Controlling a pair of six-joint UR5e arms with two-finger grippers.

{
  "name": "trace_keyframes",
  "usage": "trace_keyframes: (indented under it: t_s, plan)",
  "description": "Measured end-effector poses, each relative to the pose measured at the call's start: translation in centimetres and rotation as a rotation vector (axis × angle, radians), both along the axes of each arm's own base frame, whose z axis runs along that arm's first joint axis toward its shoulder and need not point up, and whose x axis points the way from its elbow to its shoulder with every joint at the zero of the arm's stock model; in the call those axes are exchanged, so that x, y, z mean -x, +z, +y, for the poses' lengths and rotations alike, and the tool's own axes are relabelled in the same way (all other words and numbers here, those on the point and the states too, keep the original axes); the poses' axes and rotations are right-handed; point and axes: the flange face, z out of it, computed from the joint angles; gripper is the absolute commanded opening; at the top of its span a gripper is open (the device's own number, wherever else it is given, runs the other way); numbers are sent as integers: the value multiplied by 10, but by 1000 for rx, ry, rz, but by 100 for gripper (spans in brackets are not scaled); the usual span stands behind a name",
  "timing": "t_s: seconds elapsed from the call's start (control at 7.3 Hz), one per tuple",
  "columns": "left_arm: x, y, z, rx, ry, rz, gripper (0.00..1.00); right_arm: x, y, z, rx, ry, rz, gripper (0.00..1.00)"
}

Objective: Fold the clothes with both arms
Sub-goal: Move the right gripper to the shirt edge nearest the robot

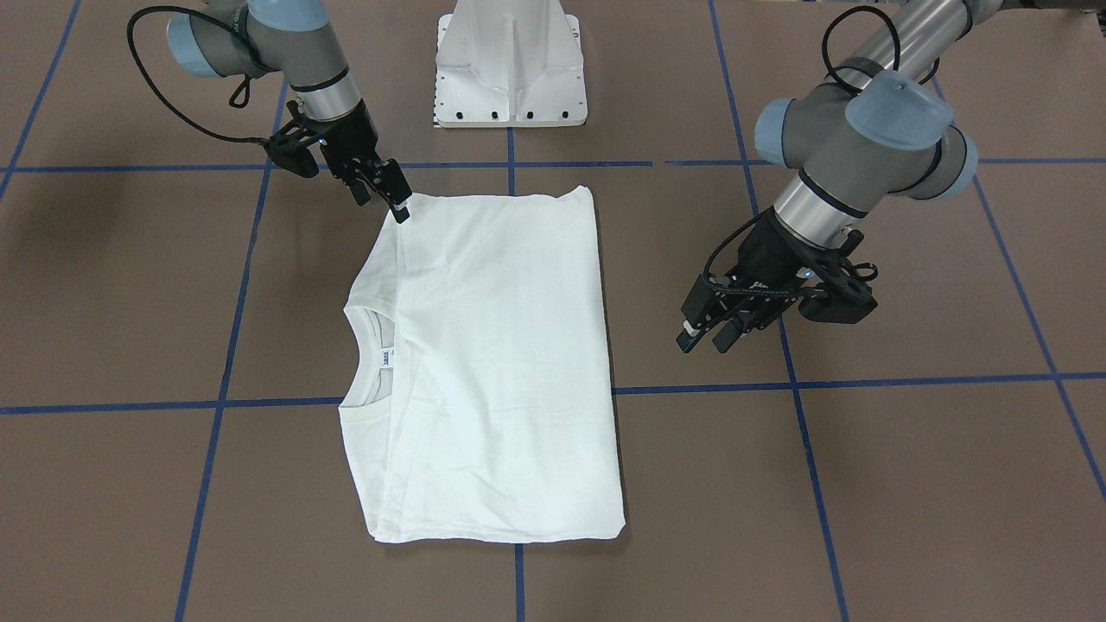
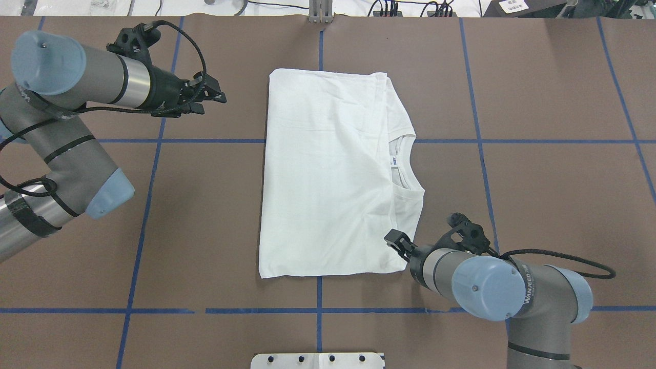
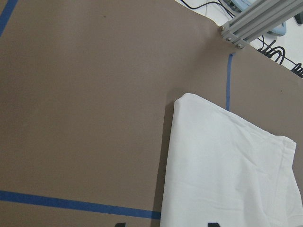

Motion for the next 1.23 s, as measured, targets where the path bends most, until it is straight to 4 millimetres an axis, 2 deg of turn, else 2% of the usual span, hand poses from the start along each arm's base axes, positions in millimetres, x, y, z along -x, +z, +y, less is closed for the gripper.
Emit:
trace_keyframes:
  t_s: [0.14, 0.41, 0.55, 0.82, 0.96, 1.23]
  plan:
    - [0, 0, 0, -1, 0, 0, 65, 8, -8, 4, 13, 0, 27, 79]
    - [0, -1, 0, -1, -2, 1, 66, 15, -16, 8, 34, 7, 36, 76]
    - [1, -1, 0, -1, -2, 1, 66, 16, -16, 9, 42, 10, 36, 70]
    - [1, -1, 0, -1, -2, 1, 66, 19, -15, 11, 47, 9, 38, 40]
    - [1, 0, 0, -1, -2, 0, 66, 19, -15, 11, 48, 10, 38, 1]
    - [1, 0, 0, 0, -3, 0, 66, 19, -15, 11, 48, 11, 37, 0]
